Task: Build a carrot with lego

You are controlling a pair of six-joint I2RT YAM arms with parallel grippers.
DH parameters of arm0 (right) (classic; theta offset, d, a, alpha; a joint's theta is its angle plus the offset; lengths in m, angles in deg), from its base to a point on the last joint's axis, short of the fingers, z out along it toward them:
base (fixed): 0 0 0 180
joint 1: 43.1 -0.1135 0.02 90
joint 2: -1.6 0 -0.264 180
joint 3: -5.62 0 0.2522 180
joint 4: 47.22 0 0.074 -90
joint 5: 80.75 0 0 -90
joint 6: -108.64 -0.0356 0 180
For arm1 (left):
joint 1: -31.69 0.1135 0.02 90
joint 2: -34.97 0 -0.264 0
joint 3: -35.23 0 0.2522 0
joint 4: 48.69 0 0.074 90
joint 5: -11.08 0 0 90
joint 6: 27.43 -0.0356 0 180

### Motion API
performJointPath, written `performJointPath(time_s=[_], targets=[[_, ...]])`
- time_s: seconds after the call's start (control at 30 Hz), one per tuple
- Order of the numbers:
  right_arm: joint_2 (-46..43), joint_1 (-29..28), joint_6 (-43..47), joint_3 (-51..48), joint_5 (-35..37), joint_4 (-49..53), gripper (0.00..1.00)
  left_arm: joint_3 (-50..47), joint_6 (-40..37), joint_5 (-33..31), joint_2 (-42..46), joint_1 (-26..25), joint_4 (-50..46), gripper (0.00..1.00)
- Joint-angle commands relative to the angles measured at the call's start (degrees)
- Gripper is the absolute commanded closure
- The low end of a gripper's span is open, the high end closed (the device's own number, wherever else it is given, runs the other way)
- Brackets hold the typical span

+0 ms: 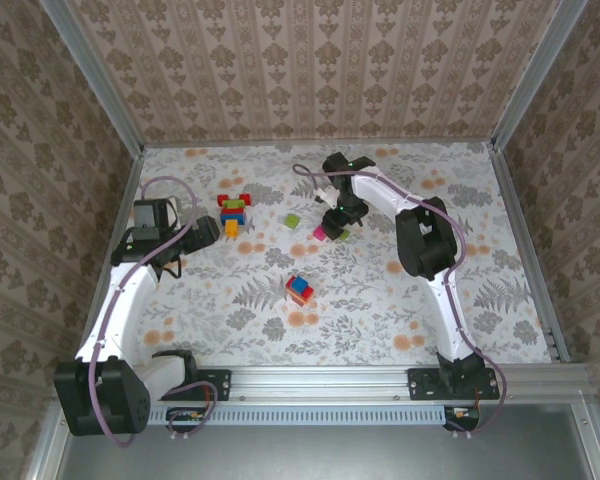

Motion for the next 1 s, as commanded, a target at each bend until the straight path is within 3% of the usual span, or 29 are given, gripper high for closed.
performJointPath(time_s=[0.0,0.27,0.47,0.57,0.77,0.97], targets=[[2.0,-0.3,1.0,2.3,-0.9,2.6,0.29,1.5,-1.2,0.0,-0.6,-0.2,-0.2,0.00],[4.5,-1.5,0.8,3.0,0.8,2.9,0.37,1.5,-1.1,0.1,-0.7,-0.1,-0.1,0.00],[4.6,-1.7,0.1,3.0,1.0,2.8,0.57,1.4,-1.1,0.2,-0.7,0.0,-0.1,0.00],[3.2,-1.6,-1.5,2.9,0.2,3.0,0.63,1.5,-1.1,0.2,-0.7,0.0,0.0,0.00],[-5.4,-1.5,-10.0,-1.5,-0.5,2.5,0.68,1.5,-1.1,0.5,-0.8,0.0,0.0,0.00],[-20.4,-3.9,-14.9,-16.0,-4.2,-1.4,0.68,1.2,-1.0,0.6,-0.7,0.0,0.1,0.00]])
